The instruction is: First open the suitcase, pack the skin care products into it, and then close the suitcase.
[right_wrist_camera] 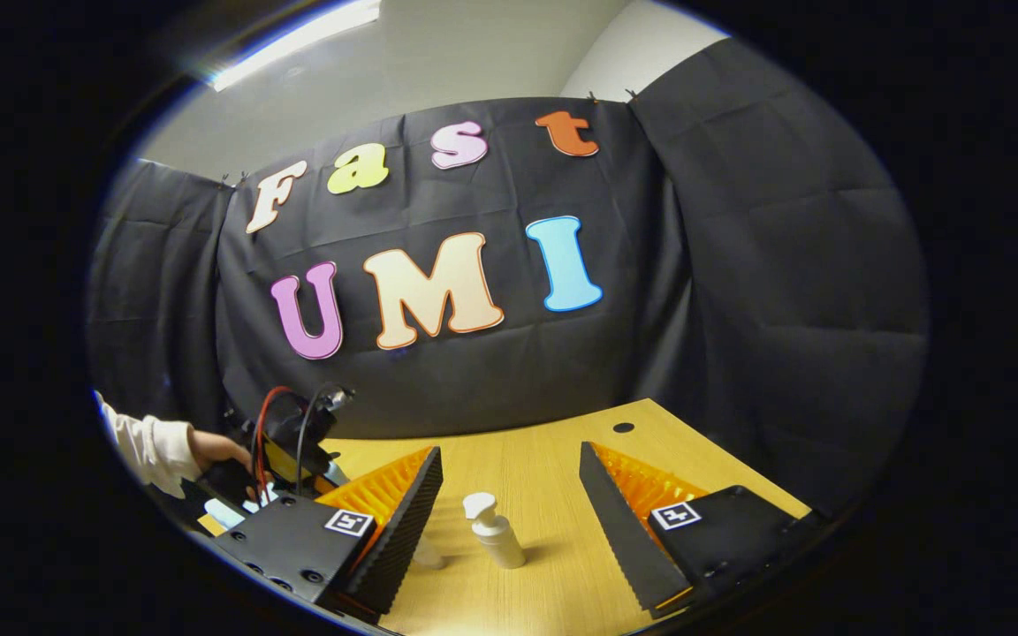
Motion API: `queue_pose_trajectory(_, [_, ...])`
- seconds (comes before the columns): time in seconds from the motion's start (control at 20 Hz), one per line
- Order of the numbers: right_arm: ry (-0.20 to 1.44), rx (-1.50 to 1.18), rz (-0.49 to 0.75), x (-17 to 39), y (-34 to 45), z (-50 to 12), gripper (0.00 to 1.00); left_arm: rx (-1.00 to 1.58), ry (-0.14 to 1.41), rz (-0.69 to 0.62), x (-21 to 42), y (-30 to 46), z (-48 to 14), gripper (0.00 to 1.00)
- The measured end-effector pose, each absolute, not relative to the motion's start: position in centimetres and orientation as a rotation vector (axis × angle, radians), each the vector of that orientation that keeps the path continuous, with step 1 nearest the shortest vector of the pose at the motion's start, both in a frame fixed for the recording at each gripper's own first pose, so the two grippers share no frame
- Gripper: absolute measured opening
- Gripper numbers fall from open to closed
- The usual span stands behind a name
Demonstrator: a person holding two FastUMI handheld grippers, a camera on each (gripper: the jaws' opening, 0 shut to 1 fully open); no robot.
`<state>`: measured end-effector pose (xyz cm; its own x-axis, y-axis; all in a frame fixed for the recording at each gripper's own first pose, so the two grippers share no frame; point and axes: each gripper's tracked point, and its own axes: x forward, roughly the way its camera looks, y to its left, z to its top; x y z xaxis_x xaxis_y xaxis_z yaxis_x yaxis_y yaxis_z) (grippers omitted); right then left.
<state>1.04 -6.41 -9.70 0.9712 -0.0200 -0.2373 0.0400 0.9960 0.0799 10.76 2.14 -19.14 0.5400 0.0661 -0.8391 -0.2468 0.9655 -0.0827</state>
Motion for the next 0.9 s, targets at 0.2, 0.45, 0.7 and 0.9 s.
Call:
queue_pose_trajectory(0.2, [0.234, 0.087, 0.022, 1.4, -3.9, -9.6, 0.98, -0.237, 0.920, 0.140, 9.5, 2.7, -13.7, 0.04])
queue_pose_trajectory(0.45, [0.232, 0.078, 0.067, 1.8, -1.5, -9.5, 0.98, -0.261, 0.781, 0.152, 7.8, 6.1, -5.9, 0.04])
queue_pose_trajectory(0.7, [0.225, 0.061, 0.090, 1.8, 0.3, -9.3, 0.98, -0.277, 0.652, 0.211, 4.8, 12.5, 0.8, 0.04])
queue_pose_trajectory(0.9, [0.219, 0.046, 0.096, 2.0, 1.5, -9.0, 0.98, -0.185, 0.547, 0.330, 2.5, 19.3, 4.6, 0.04])
